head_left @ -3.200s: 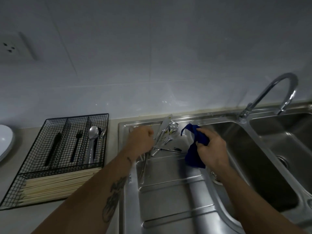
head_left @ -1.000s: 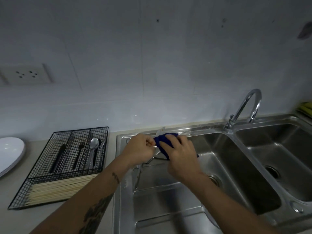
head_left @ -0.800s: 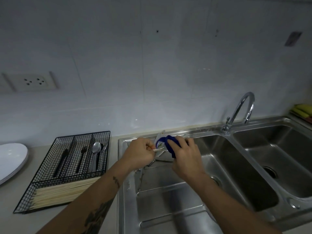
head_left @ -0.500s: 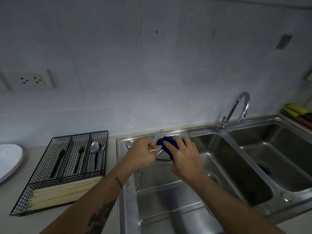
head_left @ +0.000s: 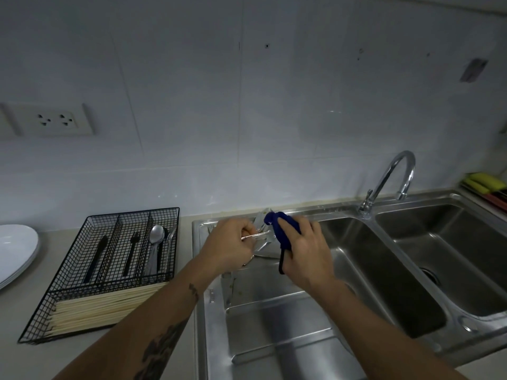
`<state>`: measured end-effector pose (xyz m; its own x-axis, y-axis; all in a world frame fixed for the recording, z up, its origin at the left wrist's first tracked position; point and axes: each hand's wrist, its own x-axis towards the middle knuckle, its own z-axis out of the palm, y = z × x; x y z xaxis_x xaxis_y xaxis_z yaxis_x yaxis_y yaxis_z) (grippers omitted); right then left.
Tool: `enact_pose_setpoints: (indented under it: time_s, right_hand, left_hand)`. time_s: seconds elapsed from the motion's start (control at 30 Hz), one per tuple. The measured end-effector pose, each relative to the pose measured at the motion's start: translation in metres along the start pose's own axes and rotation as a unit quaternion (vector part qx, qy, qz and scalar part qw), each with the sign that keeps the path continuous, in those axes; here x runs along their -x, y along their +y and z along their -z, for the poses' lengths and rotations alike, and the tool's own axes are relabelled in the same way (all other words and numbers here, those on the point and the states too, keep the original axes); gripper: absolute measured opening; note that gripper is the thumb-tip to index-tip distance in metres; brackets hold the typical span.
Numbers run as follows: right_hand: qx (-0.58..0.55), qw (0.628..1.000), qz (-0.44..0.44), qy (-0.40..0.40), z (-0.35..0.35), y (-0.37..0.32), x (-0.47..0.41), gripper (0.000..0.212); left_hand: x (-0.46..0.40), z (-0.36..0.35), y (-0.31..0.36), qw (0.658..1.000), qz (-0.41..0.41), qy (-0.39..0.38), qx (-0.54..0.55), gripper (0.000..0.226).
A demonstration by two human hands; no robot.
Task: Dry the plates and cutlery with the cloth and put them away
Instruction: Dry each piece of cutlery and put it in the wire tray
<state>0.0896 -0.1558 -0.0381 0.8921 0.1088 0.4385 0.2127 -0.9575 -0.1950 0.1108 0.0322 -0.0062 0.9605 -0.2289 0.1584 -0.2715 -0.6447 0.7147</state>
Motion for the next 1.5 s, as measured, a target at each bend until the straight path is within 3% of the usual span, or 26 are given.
enact_pose_setpoints:
  time_s: [0.07,0.2,0.23,0.37,0.5,0.63,0.77,0.87,1.0,1.1,1.17,1.23,1.33,1.5]
  right_hand:
    - [-0.015,1.0,-0.001,0.014,-0.001,-0.002,-0.001,0.07]
    - [-0.078,0.99,-0.113,0.04,0.002,-0.001,-0.008,0.064]
    - [-0.079,0.991,-0.098,0.046,0.004,-0.005,-0.009,0.066]
    - [0.003,0.995,0.094,0.015,-0.001,-0.014,-0.002,0.072]
    - [0.024,0.999,0.037,0.0,-0.006,-0.003,-0.001,0.07]
    - [0.068,0.992,0.104,-0.005,-0.007,0.0,-0.001,0.065]
    - [0.069,0.997,0.039,-0.005,-0.003,0.011,-0.006,0.066]
    - [0.084,0.992,0.097,0.004,-0.005,0.009,-0.002,0.066]
    - [0.036,0.999,0.025,0.013,-0.006,0.021,-0.008,0.069]
    - [-0.075,0.996,-0.032,0.036,-0.007,0.013,-0.013,0.061]
    - [-0.182,0.981,-0.054,0.039,-0.005,0.007,-0.017,0.054]
    - [-0.247,0.968,-0.02,0.023,-0.004,0.0,-0.015,0.051]
    - [-0.281,0.96,0.014,-0.011,-0.006,-0.009,-0.007,0.052]
    - [-0.261,0.958,-0.121,0.012,-0.002,0.0,-0.008,0.053]
  left_hand:
    - [0.001,0.003,0.0,0.999,-0.029,0.005,-0.033,0.014]
    - [-0.001,0.005,-0.007,0.993,-0.015,0.021,-0.111,0.019]
    - [-0.002,0.004,-0.007,0.993,-0.001,0.026,-0.116,0.019]
    - [-0.008,0.004,0.0,0.998,0.058,0.002,-0.016,0.023]
    - [-0.007,-0.001,-0.006,0.996,0.082,-0.02,0.022,0.025]
    - [-0.007,-0.003,-0.013,0.995,0.089,-0.015,0.044,0.026]
    - [-0.007,-0.006,-0.017,0.996,0.081,-0.014,0.042,0.026]
    - [-0.009,-0.007,-0.018,0.995,0.08,-0.009,0.061,0.025]
    - [-0.005,-0.008,-0.019,0.993,0.086,-0.014,0.08,0.025]
    - [-0.002,-0.007,-0.016,0.983,0.119,-0.085,0.108,0.031]
    - [-0.002,-0.005,-0.012,0.955,0.178,-0.162,0.172,0.028]
    - [-0.003,-0.003,-0.007,0.925,0.21,-0.196,0.248,0.022]
    - [-0.006,-0.005,-0.001,0.934,0.197,-0.171,0.244,0.018]
    - [-0.005,-0.011,-0.006,0.938,0.23,-0.108,0.235,0.022]
